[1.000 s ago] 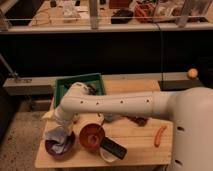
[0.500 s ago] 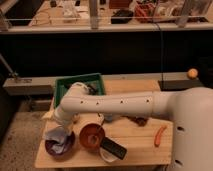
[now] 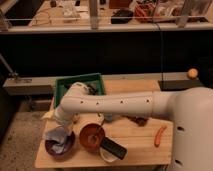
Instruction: Place towel in purple bowl
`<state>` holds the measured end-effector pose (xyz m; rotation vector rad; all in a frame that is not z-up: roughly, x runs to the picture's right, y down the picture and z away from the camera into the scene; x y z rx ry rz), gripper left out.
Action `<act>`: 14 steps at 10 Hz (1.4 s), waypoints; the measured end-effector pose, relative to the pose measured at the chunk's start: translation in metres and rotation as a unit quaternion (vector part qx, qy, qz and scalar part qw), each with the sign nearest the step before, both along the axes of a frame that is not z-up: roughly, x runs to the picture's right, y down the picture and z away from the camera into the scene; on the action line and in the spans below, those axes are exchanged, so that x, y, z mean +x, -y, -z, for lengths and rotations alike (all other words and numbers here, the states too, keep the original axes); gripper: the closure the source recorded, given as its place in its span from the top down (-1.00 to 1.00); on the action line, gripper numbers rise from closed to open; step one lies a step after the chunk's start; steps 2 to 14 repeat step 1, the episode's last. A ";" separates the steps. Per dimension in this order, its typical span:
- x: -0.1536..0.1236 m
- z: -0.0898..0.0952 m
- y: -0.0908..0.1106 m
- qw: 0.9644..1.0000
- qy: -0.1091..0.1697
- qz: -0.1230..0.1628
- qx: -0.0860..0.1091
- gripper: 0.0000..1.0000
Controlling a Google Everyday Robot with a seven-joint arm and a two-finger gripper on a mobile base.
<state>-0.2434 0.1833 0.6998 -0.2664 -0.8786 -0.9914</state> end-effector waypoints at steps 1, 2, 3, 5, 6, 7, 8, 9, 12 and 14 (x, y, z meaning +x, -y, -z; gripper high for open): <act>0.000 0.000 0.000 1.000 0.000 0.000 0.000 0.60; 0.000 0.000 0.000 1.000 0.000 0.000 0.000 0.60; 0.000 0.000 0.000 1.000 0.000 0.000 0.000 0.60; 0.000 0.000 0.000 1.000 0.000 0.000 0.000 0.60; 0.000 0.000 0.000 1.000 0.000 0.000 0.000 0.60; 0.000 0.000 0.000 1.000 0.000 0.000 0.000 0.60; 0.000 0.000 0.000 1.000 0.000 0.000 0.000 0.60; 0.000 0.000 0.000 1.000 0.000 0.000 0.000 0.60; 0.000 0.000 0.000 1.000 0.000 0.000 0.000 0.60; 0.000 0.000 0.000 1.000 0.000 0.000 0.000 0.60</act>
